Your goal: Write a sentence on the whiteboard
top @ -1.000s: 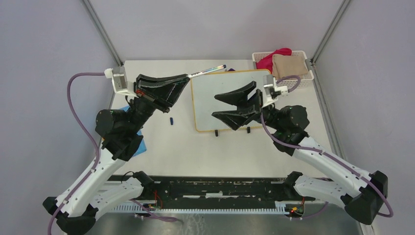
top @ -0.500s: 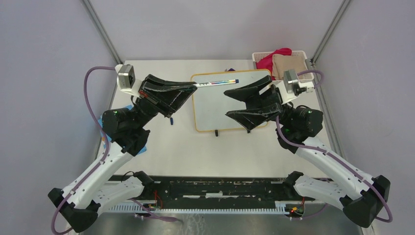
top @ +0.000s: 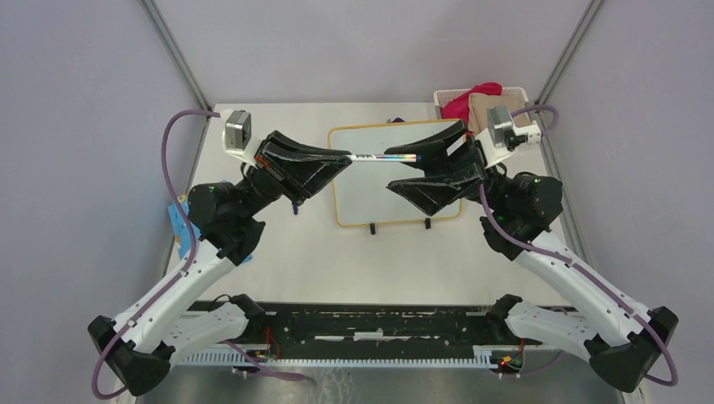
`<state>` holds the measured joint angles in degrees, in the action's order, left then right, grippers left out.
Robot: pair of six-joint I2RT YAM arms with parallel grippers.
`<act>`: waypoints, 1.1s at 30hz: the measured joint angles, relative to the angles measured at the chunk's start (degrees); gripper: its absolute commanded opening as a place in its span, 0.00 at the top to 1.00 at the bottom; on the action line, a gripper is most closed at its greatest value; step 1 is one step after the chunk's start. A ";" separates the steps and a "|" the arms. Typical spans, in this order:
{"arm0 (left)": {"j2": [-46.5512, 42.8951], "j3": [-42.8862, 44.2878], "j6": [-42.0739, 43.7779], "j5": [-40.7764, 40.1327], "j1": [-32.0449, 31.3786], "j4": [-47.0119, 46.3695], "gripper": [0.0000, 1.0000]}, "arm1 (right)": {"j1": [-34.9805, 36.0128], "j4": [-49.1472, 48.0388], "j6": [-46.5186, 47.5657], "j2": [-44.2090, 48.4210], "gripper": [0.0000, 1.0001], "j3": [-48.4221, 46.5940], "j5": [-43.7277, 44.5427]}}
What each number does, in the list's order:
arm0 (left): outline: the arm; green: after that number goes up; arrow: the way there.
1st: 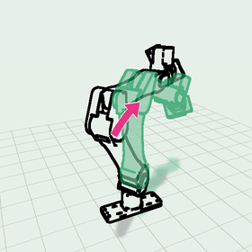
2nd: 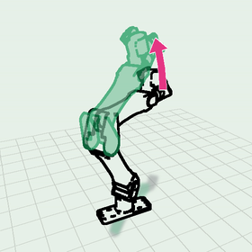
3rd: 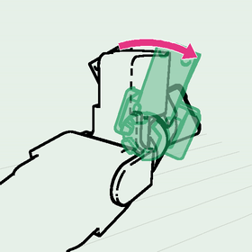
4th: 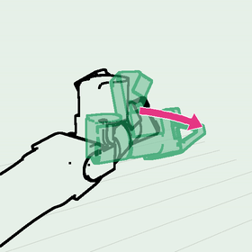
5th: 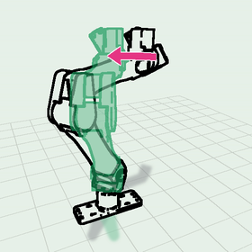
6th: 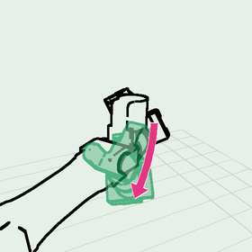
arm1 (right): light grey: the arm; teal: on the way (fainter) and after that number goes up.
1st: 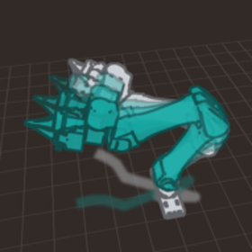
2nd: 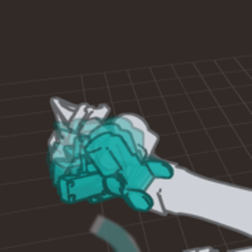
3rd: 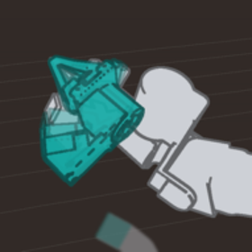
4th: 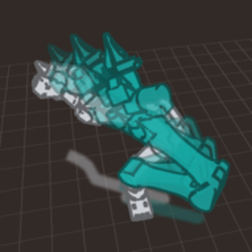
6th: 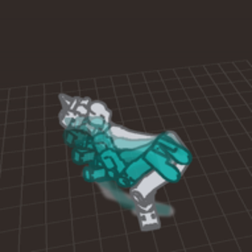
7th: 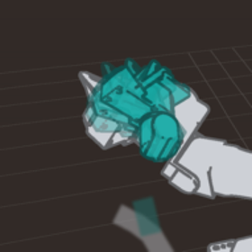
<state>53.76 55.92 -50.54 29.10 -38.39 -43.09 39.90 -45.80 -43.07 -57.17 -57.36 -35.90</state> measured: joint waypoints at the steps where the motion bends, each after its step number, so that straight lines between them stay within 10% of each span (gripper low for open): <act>1: -0.11 0.00 0.02 0.00 0.00 0.33 0.98 | -0.02 0.61 -0.04 -0.04 0.32 -0.50 0.04; 33: -0.90 0.00 2.80 -3.45 0.00 11.76 0.98 | -1.38 19.76 0.79 -1.77 0.59 -6.69 4.00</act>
<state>52.86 55.92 -47.75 25.65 -38.39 -31.33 38.52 -26.04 -42.28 -58.94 -64.05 -31.90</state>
